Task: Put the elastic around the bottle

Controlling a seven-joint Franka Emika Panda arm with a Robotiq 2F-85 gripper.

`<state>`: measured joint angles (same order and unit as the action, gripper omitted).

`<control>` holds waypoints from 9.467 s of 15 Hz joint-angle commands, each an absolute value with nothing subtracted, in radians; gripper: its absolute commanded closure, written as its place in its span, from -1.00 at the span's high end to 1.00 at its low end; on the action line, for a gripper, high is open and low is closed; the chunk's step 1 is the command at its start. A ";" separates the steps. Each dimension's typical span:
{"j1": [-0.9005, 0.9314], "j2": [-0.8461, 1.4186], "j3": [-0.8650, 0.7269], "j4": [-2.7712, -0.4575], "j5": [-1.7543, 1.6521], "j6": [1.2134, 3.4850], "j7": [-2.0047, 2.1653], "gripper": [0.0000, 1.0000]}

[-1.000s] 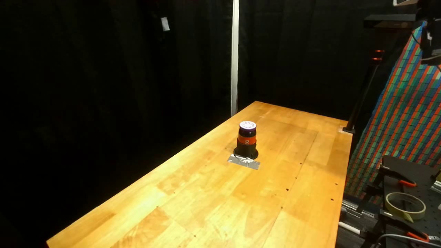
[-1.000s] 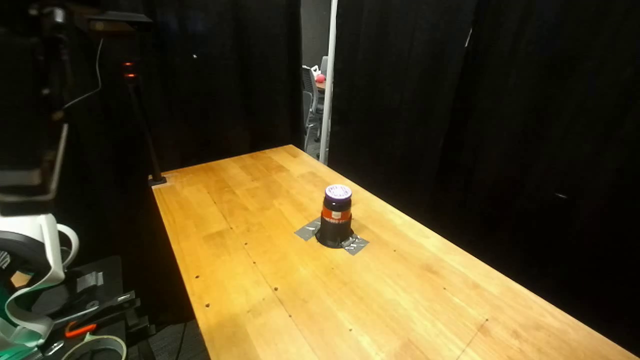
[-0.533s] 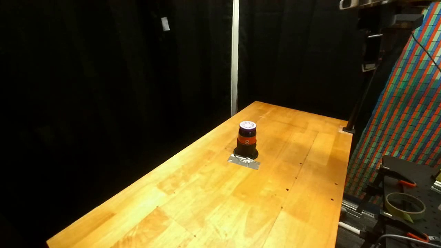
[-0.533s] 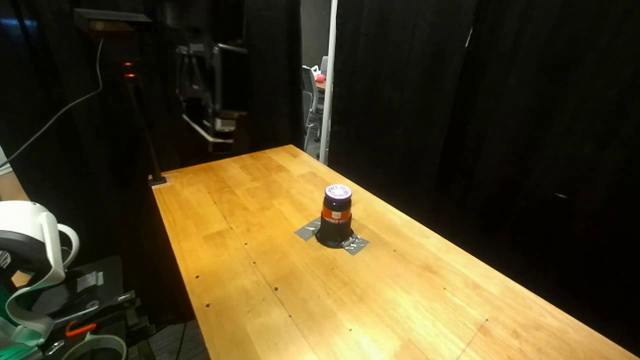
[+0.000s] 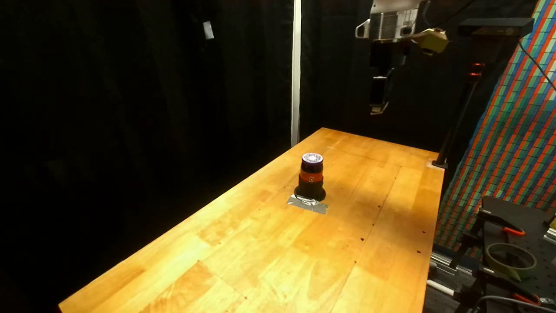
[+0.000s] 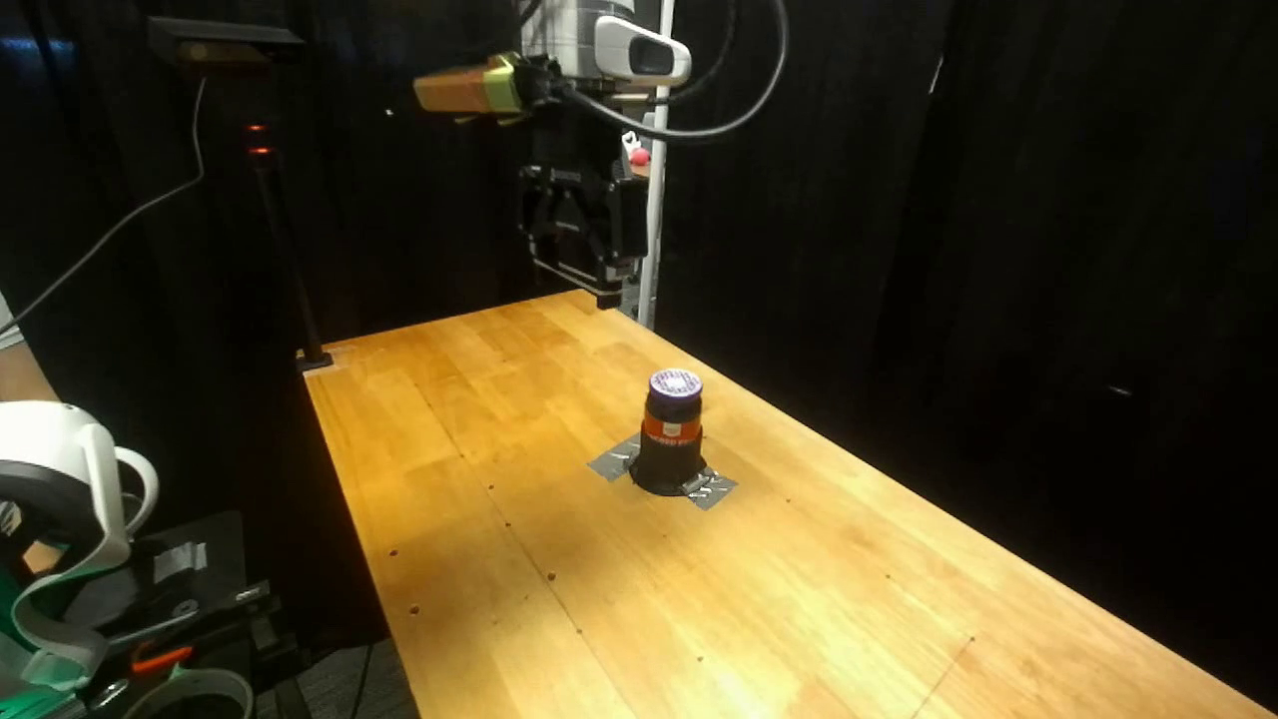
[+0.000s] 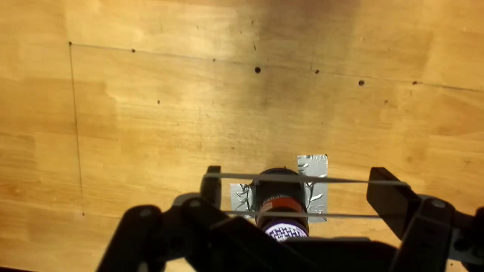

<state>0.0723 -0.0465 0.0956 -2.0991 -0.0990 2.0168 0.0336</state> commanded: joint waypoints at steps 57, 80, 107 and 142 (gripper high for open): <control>0.184 0.600 -0.050 -1.817 -0.144 2.663 0.202 1.00; 0.148 0.375 0.000 -2.062 -0.065 2.569 0.210 1.00; -0.391 0.294 0.706 -2.494 0.438 3.404 -0.352 -0.95; -0.171 0.461 0.176 -2.650 -0.353 4.102 0.210 -0.76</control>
